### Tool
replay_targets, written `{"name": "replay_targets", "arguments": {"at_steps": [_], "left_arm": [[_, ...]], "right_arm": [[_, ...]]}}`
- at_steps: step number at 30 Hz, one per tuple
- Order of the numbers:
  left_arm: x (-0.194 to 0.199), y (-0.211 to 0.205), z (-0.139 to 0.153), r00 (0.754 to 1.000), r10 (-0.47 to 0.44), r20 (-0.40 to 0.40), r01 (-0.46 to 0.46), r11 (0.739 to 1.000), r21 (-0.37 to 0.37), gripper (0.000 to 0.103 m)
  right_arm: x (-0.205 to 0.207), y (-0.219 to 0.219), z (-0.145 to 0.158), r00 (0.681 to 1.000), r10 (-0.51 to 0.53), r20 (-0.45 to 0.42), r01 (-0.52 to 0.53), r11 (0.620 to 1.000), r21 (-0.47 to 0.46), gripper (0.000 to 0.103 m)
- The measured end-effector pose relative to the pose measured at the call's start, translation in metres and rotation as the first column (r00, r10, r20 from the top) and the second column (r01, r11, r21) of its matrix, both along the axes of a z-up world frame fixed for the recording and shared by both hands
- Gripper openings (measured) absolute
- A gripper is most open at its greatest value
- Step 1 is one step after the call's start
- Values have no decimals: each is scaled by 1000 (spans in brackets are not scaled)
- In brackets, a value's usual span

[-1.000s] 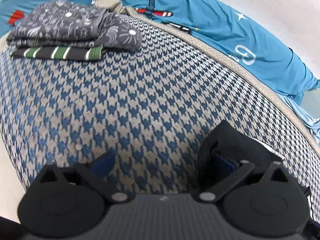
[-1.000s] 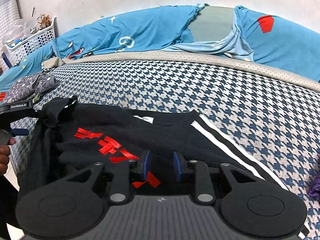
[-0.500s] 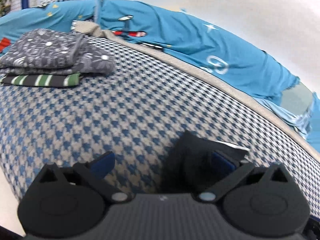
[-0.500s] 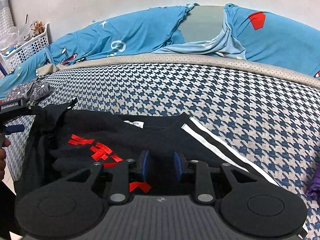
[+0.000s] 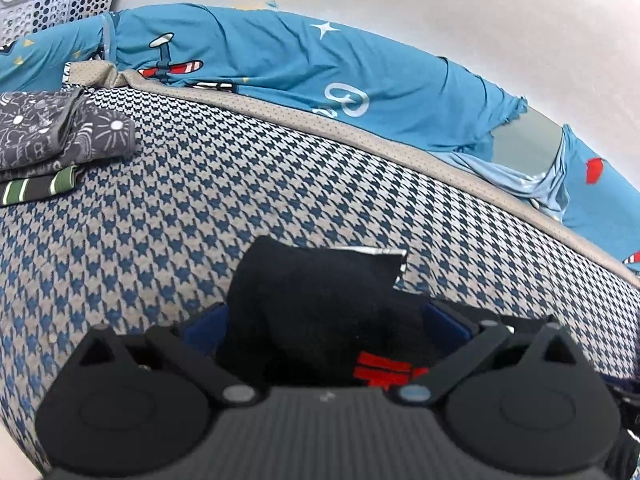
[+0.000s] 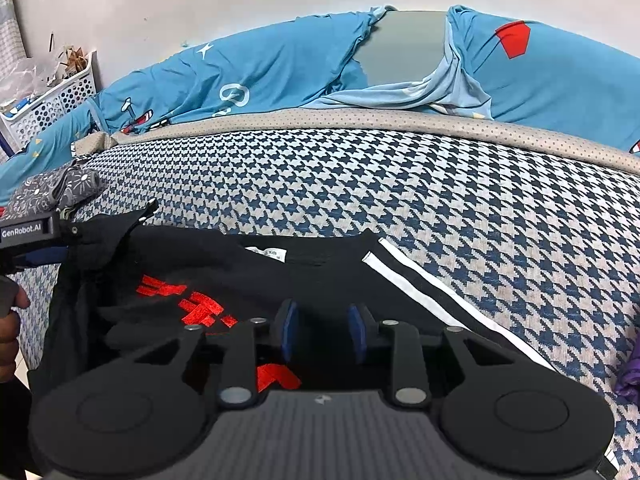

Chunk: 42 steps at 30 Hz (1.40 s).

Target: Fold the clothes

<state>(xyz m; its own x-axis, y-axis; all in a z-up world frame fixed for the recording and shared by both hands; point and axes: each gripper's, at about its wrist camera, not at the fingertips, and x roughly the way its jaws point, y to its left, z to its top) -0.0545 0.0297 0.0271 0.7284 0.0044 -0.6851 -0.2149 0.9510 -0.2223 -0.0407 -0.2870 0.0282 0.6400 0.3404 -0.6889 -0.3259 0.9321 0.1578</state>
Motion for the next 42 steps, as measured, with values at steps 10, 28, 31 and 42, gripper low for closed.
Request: {"name": "replay_targets", "arguments": {"at_steps": [10, 28, 31, 42], "left_arm": [[-1, -2, -3, 1000, -9, -20, 9, 1000, 11, 103], [-4, 6, -3, 998, -46, -44, 45, 999, -30, 103], [-4, 10, -4, 997, -54, -48, 53, 998, -37, 103], [-4, 24, -7, 996, -46, -74, 42, 998, -49, 103]], "right_arm": [[1, -1, -1, 1000, 3, 2, -3, 1000, 3, 29], [17, 14, -14, 997, -55, -47, 54, 998, -7, 30], [22, 21, -17, 997, -56, -51, 56, 998, -5, 30], [31, 24, -15, 998, -55, -35, 56, 998, 14, 30]]}}
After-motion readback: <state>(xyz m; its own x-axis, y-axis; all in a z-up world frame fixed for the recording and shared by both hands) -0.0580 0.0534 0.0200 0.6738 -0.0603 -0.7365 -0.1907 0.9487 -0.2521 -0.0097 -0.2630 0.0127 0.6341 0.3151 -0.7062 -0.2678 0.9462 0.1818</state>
